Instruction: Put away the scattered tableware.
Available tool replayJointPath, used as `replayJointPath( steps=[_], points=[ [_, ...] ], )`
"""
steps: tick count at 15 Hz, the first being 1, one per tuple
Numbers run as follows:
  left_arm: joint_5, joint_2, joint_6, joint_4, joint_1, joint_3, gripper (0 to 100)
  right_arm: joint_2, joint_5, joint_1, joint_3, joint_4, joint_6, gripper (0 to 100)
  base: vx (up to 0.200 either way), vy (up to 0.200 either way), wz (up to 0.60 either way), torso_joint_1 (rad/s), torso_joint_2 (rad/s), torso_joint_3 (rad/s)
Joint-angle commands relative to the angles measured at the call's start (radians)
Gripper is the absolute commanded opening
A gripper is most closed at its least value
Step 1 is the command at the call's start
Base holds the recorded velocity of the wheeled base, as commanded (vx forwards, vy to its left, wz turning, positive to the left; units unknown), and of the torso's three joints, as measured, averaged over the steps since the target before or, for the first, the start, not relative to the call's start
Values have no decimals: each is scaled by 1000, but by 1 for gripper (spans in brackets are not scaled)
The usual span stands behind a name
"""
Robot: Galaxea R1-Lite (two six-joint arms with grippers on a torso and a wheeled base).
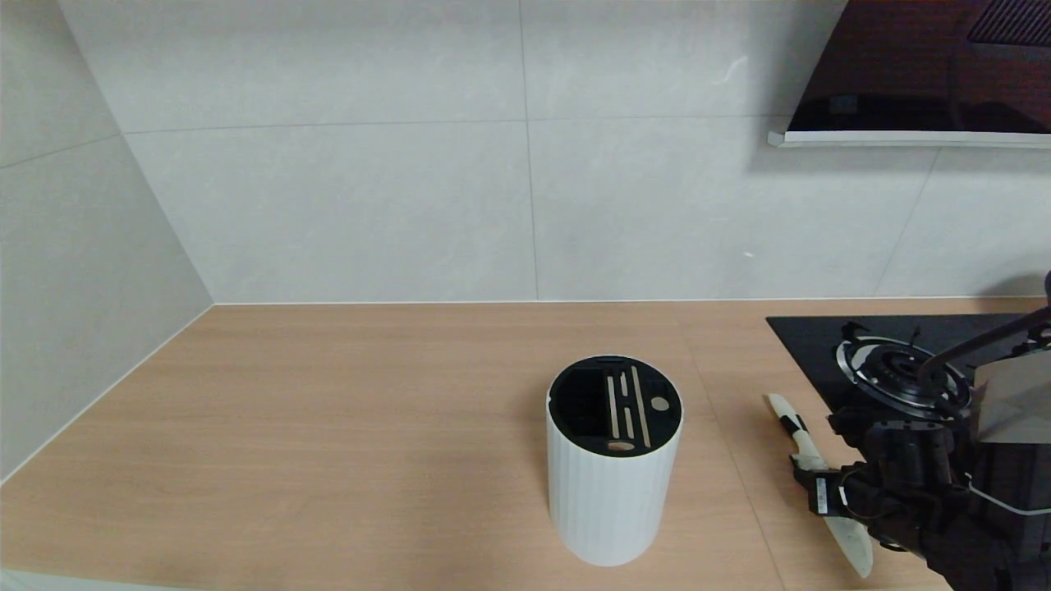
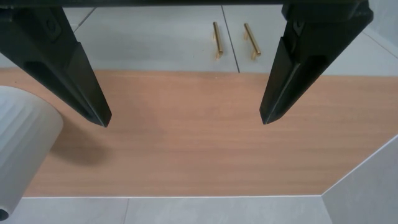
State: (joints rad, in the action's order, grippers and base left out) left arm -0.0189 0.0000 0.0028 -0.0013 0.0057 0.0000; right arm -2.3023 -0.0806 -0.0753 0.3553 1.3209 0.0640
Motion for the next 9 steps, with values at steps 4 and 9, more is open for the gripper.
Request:
replayJointPath(
  steps=[4,9],
  points=[
    [1,0,2,0,0,0,100,46,-16,2,-10,44,-1,0,0,0,0,0,0,0],
    [2,0,11,-2,0,0,100,281,-13,5,-53,41,-15,0,0,0,0,0,0,0]
  ],
)
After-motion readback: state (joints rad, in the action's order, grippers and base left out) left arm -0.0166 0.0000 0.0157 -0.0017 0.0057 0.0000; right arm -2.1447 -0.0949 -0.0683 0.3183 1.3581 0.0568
